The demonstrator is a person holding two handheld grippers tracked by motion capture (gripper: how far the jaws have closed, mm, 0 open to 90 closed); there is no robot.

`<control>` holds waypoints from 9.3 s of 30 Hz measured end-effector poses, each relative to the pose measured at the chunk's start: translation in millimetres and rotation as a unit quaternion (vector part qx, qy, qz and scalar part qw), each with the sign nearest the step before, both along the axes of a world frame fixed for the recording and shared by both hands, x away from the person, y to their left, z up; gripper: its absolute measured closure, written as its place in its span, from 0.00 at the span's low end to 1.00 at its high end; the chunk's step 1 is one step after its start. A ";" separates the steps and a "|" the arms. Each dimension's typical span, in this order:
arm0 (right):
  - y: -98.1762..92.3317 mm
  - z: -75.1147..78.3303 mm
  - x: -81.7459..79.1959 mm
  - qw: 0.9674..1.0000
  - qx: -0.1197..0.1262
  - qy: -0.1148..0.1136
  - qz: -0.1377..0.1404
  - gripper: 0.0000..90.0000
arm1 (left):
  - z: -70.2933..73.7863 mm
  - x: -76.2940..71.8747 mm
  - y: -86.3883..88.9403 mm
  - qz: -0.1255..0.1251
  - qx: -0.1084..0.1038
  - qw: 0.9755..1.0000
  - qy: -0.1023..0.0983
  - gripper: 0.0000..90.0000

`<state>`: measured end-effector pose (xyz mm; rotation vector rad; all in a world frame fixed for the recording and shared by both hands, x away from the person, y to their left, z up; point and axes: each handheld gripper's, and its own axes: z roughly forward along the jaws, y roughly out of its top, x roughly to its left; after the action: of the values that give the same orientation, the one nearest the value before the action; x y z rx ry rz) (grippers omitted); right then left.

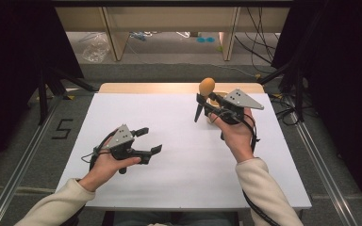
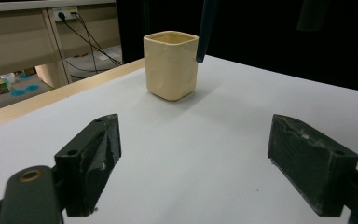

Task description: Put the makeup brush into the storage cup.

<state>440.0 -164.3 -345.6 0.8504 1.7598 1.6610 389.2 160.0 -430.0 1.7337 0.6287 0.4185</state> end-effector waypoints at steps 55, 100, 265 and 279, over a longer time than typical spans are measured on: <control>-19.4 3.9 18.6 0.999 -0.012 -0.004 -0.047 0.70 | -0.9 0.1 -0.2 0.001 -0.002 1.000 0.005 0.19; -25.9 13.1 35.4 0.996 -0.006 -0.029 -0.088 0.70 | -1.7 0.3 -0.6 0.001 -0.004 1.000 0.007 0.20; -42.8 -17.1 81.5 0.982 -0.041 -0.045 -0.179 0.70 | -2.4 1.7 1.1 0.003 -0.002 1.000 0.007 0.20; -41.3 -20.2 82.6 0.982 -0.047 -0.042 -0.178 0.70 | -2.5 1.3 0.8 0.005 -0.005 1.000 0.011 0.20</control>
<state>522.6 -205.7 -365.9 0.9714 1.5116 1.3499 390.5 160.7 -432.5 1.7283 0.6537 0.4035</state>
